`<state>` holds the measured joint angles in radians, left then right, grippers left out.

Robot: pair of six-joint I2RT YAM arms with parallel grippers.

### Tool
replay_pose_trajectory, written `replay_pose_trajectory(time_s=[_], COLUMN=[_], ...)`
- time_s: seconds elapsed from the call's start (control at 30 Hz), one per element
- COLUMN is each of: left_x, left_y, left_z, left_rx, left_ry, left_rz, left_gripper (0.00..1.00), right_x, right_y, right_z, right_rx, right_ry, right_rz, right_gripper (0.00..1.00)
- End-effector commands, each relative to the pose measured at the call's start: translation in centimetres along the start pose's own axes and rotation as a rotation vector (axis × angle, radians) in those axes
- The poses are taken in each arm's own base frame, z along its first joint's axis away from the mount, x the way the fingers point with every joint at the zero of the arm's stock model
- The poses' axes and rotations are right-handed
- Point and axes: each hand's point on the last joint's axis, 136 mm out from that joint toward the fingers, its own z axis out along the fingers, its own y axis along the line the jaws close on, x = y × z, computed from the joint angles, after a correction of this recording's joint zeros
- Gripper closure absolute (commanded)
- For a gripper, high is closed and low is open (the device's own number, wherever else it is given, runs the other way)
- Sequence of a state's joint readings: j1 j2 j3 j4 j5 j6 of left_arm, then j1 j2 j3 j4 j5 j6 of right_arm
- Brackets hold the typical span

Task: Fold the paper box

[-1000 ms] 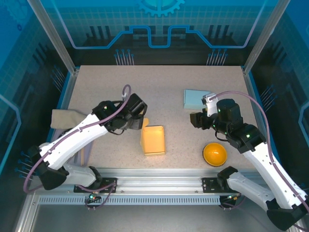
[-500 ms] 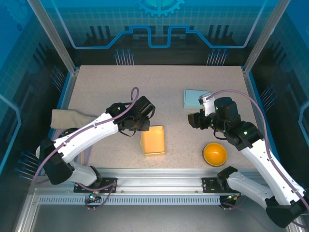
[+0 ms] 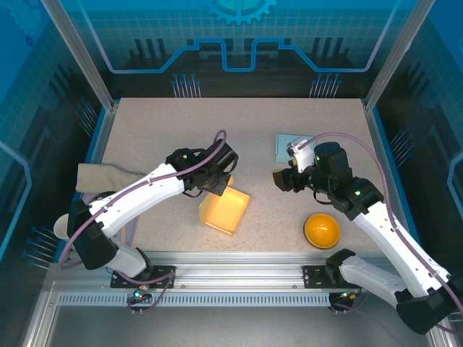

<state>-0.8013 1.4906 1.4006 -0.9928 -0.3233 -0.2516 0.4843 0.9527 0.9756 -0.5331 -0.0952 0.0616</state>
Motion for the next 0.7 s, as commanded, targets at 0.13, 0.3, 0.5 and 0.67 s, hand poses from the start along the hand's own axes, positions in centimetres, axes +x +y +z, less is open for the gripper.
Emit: replay_pose_trajectory(time_s=[0.13,0.3,0.5,0.67], left_x=[-1.7,-1.8,-1.7,-2.1], left_y=[-1.1,-1.6,-2.4,-1.8], left_z=[-2.6,-3.2,-4.1,-3.7], left_rx=[0.084,0.111,0.166,0.116], left_ry=[-0.133,-0.175,-0.242,-0.262], left_rz=[0.433,0.559,0.617,0.618], left_gripper=[0.99,0.99,0.99,0.99], right_x=[-0.9,-0.8,-0.2,-2.8], right_y=[3.5,3.7,2.5,2.3], right_z=[5.2,8.0,11.1,10.1], right_rx=[-0.271,-0.377,-0.378,-0.459], right_ry=[-0.157,-0.201,-0.198,-0.198], right_rz=[-0.408,-0.535,-0.677,-0.467], right_gripper=[0.35,0.39,0.41,0.46])
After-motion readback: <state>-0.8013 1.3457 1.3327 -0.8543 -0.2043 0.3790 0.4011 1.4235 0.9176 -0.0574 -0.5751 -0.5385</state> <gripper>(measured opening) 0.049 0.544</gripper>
